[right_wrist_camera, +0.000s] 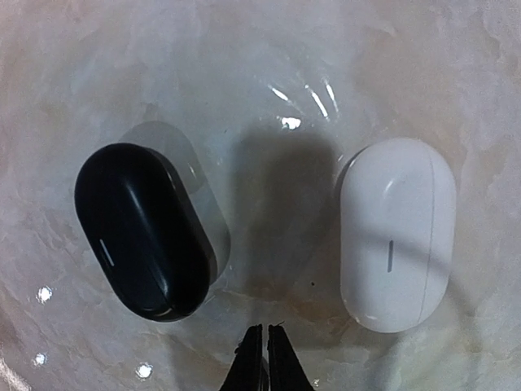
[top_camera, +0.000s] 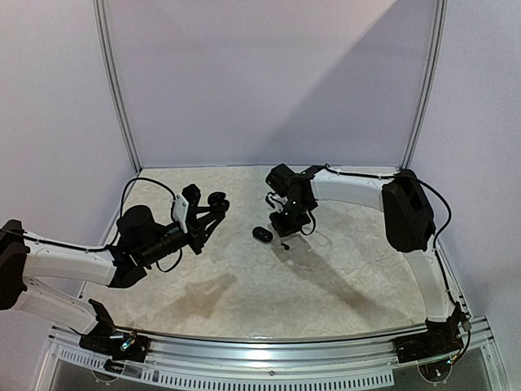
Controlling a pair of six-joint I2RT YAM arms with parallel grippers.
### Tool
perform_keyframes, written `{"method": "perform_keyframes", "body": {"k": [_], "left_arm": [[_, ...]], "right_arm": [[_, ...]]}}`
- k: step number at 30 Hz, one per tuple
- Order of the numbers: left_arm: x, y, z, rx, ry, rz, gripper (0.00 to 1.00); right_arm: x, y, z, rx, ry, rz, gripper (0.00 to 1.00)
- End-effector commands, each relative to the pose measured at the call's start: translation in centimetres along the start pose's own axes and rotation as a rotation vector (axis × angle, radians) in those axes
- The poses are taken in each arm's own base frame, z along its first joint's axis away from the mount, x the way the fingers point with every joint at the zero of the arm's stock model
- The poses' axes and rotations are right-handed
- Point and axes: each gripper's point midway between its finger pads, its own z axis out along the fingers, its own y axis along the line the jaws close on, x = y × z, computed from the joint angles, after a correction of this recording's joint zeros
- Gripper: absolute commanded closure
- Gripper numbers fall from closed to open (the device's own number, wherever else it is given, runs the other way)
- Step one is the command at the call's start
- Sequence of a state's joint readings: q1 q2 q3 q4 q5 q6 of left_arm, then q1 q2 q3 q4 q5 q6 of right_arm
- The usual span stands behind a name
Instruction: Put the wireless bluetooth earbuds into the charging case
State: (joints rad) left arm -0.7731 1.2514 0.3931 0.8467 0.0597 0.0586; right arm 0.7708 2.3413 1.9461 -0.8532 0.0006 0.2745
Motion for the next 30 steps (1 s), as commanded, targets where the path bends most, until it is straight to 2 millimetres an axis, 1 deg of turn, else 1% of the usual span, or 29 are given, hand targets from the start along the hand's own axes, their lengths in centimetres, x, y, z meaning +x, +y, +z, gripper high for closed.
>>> {"method": "perform_keyframes", "body": {"k": [1,8,12,15,20,26,30], "left_arm": [[0.1,-0.2,0.2,0.006,0.008,0.006,1.00],[0.0,-0.3,0.4,0.009,0.006,0.011,1.00],[0.2,-0.3,0.4,0.012,0.009,0.012,1.00],[0.3,-0.4,0.5,0.016,0.011,0.011,1.00],[0.3,-0.3,0.5,0.011,0.016,0.018,1.00],[0.3,-0.4,0.8,0.016,0.019,0.023,1.00],[0.4,-0.4,0.9,0.017,0.021,0.028,1.00]], "right_arm": [[1.1,0.1,0.9,-0.023,0.049,-0.012,0.95],[2.8,0.7,2.1,-0.064,0.112,-0.032,0.96],[4.4,0.4,2.4,-0.058,0.167,-0.030,0.96],[5.2,0.2,2.6,-0.055,0.191,-0.036,0.96],[6.0,0.9,2.1,-0.091,0.216,-0.064,0.98],[7.7,2.7,0.7,-0.120,0.233,-0.193,0.99],[8.8,3.0,0.6,-0.129,0.268,-0.227,1.00]]}}
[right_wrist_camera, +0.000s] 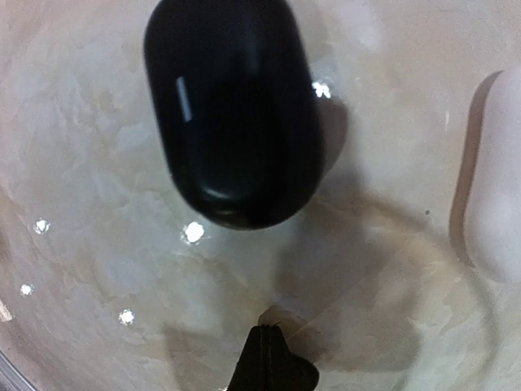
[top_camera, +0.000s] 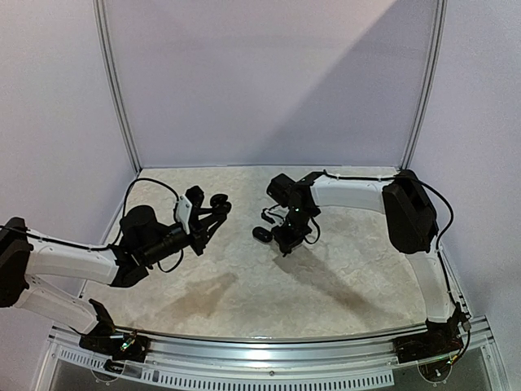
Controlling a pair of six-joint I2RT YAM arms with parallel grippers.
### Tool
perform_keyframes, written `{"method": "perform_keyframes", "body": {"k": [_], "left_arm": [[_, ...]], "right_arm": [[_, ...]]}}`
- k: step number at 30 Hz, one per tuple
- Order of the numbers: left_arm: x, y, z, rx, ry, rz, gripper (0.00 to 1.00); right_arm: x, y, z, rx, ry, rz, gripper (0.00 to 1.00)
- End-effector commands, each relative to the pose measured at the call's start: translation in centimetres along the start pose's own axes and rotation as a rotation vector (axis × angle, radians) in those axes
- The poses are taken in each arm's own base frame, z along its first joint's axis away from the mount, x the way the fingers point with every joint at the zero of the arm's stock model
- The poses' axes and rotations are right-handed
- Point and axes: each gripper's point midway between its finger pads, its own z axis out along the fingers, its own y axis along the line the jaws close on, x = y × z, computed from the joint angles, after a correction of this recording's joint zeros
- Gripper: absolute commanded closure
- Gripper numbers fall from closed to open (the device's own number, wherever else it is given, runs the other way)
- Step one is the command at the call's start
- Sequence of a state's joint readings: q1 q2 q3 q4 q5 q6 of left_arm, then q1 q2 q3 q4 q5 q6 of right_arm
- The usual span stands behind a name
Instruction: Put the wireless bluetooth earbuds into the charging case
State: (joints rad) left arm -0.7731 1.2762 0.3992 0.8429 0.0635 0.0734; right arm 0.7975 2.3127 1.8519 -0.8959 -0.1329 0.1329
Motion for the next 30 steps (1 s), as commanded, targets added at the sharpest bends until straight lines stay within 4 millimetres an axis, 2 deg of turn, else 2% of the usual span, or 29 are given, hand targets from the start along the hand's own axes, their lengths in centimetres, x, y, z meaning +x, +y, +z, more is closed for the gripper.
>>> {"method": "perform_keyframes", "body": {"k": [1,9,12,16,19,21,23,26,27,30], "left_arm": [[-0.4,-0.2,0.6,0.010,-0.001,0.017,1.00],[-0.4,-0.3,0.7,0.013,0.001,0.020,1.00],[-0.3,-0.3,0.8,0.014,0.003,0.020,1.00],[-0.4,-0.3,0.8,0.018,0.002,0.021,1.00],[-0.4,-0.3,0.8,0.017,0.001,0.022,1.00],[-0.3,-0.3,0.8,0.016,0.003,0.023,1.00],[-0.3,-0.3,0.8,0.017,0.004,0.022,1.00],[-0.3,-0.3,0.8,0.017,0.003,0.023,1.00],[-0.4,-0.3,0.8,0.017,0.002,0.024,1.00],[-0.3,-0.3,0.7,0.018,0.004,0.024,1.00]], "right_arm": [[4.0,1.2,0.8,-0.017,0.139,-0.062,1.00],[4.6,1.0,-0.4,-0.002,0.162,-0.083,1.00],[3.3,1.9,-1.9,-0.031,0.116,-0.098,0.99],[0.2,3.7,-4.8,-0.100,-0.005,-0.109,0.95],[-2.1,3.7,-7.1,-0.076,-0.111,-0.077,0.84],[-3.2,2.8,-8.4,-0.020,-0.164,-0.003,0.73],[-3.5,1.5,-9.1,0.050,-0.176,0.079,0.59],[-2.5,-0.8,-8.4,0.177,-0.112,0.170,0.48],[-2.0,-1.3,-7.5,0.197,-0.074,0.187,0.43],[-1.1,-1.4,-5.7,0.198,-0.011,0.212,0.35]]}}
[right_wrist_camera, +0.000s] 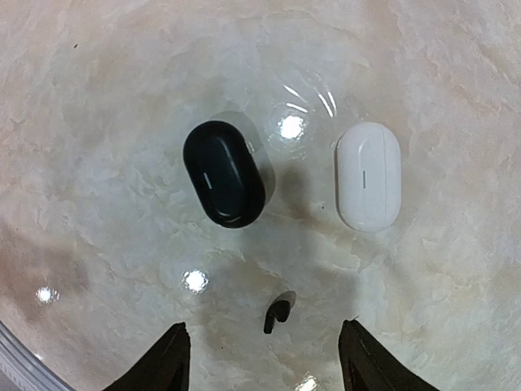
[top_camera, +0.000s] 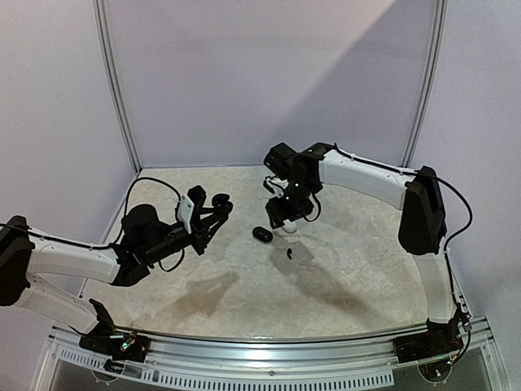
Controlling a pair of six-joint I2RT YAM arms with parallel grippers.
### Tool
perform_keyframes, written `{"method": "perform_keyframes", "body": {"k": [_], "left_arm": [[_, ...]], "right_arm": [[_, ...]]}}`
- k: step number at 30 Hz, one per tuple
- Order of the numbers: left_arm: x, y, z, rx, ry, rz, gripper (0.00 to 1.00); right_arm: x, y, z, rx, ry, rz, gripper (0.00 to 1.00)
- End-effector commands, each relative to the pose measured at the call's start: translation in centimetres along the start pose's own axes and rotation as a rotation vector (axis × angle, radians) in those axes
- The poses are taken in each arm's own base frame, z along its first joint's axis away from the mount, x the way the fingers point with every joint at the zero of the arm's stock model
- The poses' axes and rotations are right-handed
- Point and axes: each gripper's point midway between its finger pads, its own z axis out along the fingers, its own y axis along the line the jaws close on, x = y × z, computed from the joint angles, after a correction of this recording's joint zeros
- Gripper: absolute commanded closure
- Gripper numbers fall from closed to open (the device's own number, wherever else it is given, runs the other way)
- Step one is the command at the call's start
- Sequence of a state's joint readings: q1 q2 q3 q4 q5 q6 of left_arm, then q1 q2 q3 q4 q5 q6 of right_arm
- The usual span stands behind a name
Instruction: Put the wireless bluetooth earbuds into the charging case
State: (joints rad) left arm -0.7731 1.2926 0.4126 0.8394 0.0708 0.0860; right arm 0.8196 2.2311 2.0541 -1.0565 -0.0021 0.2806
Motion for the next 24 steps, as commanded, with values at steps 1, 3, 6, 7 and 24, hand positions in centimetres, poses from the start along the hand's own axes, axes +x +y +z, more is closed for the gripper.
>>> {"method": "perform_keyframes", "body": {"k": [1,3,6,7,24], "left_arm": [[-0.4,-0.2,0.3,0.011,-0.002,0.011,1.00],[-0.4,-0.3,0.2,0.013,-0.003,0.009,1.00],[-0.4,-0.2,0.2,0.011,-0.002,0.009,1.00],[-0.3,-0.3,0.1,0.011,-0.002,0.010,1.00],[-0.3,-0.2,0.1,0.008,0.000,0.010,1.00]], "right_arm": [[3.0,-2.0,3.0,0.117,0.143,0.083,0.35],[3.4,-2.1,3.7,0.128,0.170,0.085,0.35],[3.8,-2.0,4.8,0.128,0.197,0.085,0.39],[3.9,-1.9,5.0,0.118,0.201,0.085,0.41],[5.9,-1.3,7.6,0.081,0.289,0.091,0.72]]}}
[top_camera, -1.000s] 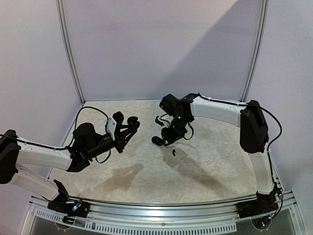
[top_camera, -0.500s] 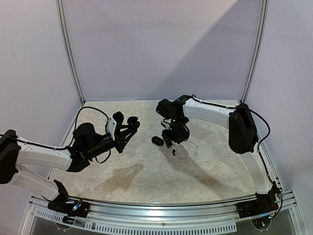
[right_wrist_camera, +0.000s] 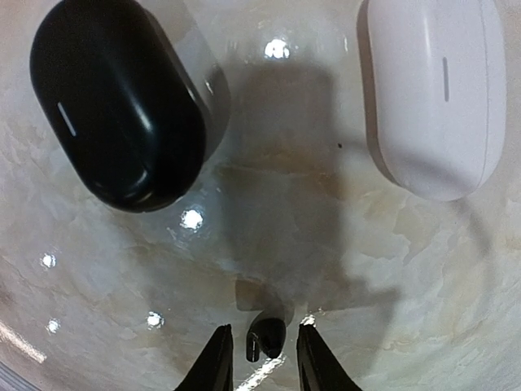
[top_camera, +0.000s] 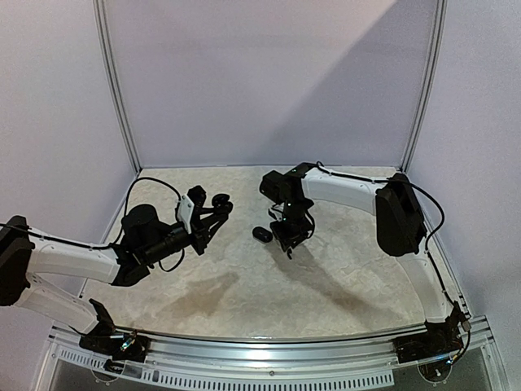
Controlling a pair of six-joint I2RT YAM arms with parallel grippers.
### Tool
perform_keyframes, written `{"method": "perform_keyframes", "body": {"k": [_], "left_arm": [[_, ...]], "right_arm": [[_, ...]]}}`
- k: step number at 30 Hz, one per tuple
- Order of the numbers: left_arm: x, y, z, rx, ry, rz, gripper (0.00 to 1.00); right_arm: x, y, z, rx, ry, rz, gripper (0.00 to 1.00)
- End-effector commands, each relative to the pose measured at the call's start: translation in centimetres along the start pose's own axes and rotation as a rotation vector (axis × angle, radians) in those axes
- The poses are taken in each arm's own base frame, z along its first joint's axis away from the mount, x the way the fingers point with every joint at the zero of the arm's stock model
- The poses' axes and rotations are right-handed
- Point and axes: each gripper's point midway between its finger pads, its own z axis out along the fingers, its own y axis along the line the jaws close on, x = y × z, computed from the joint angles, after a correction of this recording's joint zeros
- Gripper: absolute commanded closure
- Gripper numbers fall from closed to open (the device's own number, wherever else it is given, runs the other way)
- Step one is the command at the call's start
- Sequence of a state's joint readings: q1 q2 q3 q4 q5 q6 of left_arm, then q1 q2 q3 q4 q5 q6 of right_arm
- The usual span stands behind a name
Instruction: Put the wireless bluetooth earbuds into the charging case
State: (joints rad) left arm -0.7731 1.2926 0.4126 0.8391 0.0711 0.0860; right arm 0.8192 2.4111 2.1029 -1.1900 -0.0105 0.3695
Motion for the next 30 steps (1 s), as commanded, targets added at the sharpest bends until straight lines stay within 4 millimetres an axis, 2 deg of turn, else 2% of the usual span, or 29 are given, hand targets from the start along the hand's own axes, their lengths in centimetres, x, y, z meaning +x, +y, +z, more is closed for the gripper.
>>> {"method": "perform_keyframes", "body": {"k": [1,6,13,16,19,20,23,24,27,28,29,30], "left_arm": [[-0.3,-0.2,0.1,0.009,-0.001,0.010,1.00],[-0.2,-0.2,0.1,0.008,0.001,0.010,1.00],[-0.2,-0.2,0.1,0.009,0.000,0.009,1.00],[-0.2,-0.2,0.0,0.007,0.000,0.011,1.00],[-0.5,-0.1,0.0,0.001,-0.009,0.015,1.00],[-0.8,-0.1,0.0,0.001,-0.022,0.027,1.00],[-2.2,-0.2,-0.1,0.012,-0.081,0.079,1.00],[-2.8,-0.2,-0.1,0.016,-0.107,0.093,1.00],[-5.0,-0.8,-0.3,0.052,-0.192,0.130,1.00],[-5.6,-1.1,-0.5,0.069,-0.220,0.143,1.00],[-6.3,-1.4,-0.6,0.085,-0.249,0.155,1.00],[-6.9,-1.7,-0.7,0.101,-0.275,0.168,1.00]], "right_arm": [[0.5,0.1,1.5,0.005,0.039,-0.001,0.72],[0.8,0.0,2.3,0.013,0.058,-0.002,0.75],[0.8,-0.1,2.6,0.022,0.058,-0.009,0.91],[0.6,0.0,2.0,0.015,0.048,-0.012,0.98],[-0.3,0.3,0.1,-0.011,0.001,-0.019,1.00],[-0.9,0.6,-0.8,-0.027,-0.027,-0.024,1.00],[-3.3,1.6,-5.8,-0.096,-0.186,-0.065,1.00],[-4.2,2.0,-8.8,-0.122,-0.270,-0.090,1.00],[-6.4,3.4,-15.7,-0.202,-0.501,-0.169,1.00],[-6.7,4.1,-19.3,-0.244,-0.613,-0.197,1.00],[-6.8,4.9,-20.9,-0.272,-0.693,-0.236,1.00],[-6.7,5.8,-23.8,-0.311,-0.811,-0.272,1.00]]}}
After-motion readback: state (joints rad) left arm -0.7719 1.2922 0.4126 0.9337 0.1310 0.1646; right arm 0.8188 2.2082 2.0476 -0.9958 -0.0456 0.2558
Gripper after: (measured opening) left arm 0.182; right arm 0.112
